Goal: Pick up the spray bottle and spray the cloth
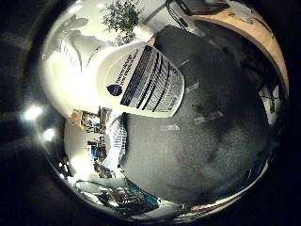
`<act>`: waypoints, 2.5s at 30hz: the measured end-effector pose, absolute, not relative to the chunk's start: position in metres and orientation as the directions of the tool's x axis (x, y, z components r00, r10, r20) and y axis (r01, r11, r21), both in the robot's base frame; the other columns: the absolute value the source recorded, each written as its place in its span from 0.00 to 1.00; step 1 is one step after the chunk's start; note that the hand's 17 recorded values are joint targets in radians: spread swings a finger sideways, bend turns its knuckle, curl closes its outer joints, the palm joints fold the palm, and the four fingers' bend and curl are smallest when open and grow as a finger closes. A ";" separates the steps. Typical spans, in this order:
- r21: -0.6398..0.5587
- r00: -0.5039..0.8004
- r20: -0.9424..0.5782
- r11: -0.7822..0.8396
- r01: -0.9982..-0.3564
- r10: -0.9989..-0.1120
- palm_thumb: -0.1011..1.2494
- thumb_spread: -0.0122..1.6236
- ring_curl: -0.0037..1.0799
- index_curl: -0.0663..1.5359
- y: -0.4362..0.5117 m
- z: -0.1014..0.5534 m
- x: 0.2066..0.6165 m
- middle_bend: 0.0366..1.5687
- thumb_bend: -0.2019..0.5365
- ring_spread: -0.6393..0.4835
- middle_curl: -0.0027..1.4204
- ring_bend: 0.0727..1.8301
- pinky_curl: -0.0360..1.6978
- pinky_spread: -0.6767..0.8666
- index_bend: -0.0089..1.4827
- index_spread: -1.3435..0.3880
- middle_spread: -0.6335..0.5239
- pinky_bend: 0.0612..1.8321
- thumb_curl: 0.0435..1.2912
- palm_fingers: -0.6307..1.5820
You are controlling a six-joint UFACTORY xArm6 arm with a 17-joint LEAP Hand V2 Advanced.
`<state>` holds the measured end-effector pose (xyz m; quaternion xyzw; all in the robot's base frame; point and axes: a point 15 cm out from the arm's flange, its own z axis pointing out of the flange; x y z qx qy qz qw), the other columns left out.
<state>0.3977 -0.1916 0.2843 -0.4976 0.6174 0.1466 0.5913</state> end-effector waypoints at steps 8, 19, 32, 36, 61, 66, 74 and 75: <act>-0.415 0.180 -0.870 0.485 -0.770 -0.458 0.47 0.69 0.24 0.21 -0.218 0.287 0.401 0.11 0.24 0.73 0.23 0.16 0.20 0.68 0.10 0.65 0.69 0.22 0.20 0.31; -0.435 0.182 -0.863 0.510 -0.742 -0.471 0.43 0.68 0.24 0.20 -0.253 0.293 0.411 0.11 0.24 0.73 0.24 0.16 0.20 0.67 0.11 0.66 0.70 0.22 0.19 0.31; -0.472 0.248 -0.861 0.512 -0.718 -0.445 0.43 0.68 0.24 0.21 -0.236 0.315 0.443 0.11 0.24 0.72 0.24 0.16 0.19 0.66 0.11 0.66 0.70 0.21 0.19 0.32; -0.472 0.261 -0.865 0.516 -0.714 -0.429 0.43 0.68 0.24 0.21 -0.231 0.316 0.450 0.10 0.24 0.73 0.24 0.16 0.19 0.66 0.11 0.66 0.69 0.20 0.19 0.32; -0.449 0.301 -0.886 0.490 -0.747 -0.354 0.43 0.70 0.24 0.20 -0.188 0.299 0.482 0.11 0.25 0.72 0.24 0.17 0.20 0.66 0.11 0.66 0.69 0.19 0.19 0.33; -0.449 0.304 -0.885 0.476 -0.756 -0.352 0.44 0.70 0.24 0.20 -0.178 0.296 0.488 0.11 0.25 0.72 0.24 0.17 0.20 0.66 0.11 0.66 0.69 0.19 0.19 0.33; -0.444 0.314 -0.888 0.456 -0.771 -0.335 0.45 0.70 0.24 0.20 -0.160 0.293 0.495 0.13 0.25 0.73 0.25 0.17 0.20 0.66 0.11 0.66 0.70 0.18 0.19 0.34; -0.443 0.314 -0.889 0.455 -0.773 -0.333 0.46 0.70 0.24 0.20 -0.159 0.292 0.495 0.14 0.25 0.73 0.25 0.17 0.20 0.67 0.10 0.67 0.70 0.18 0.20 0.35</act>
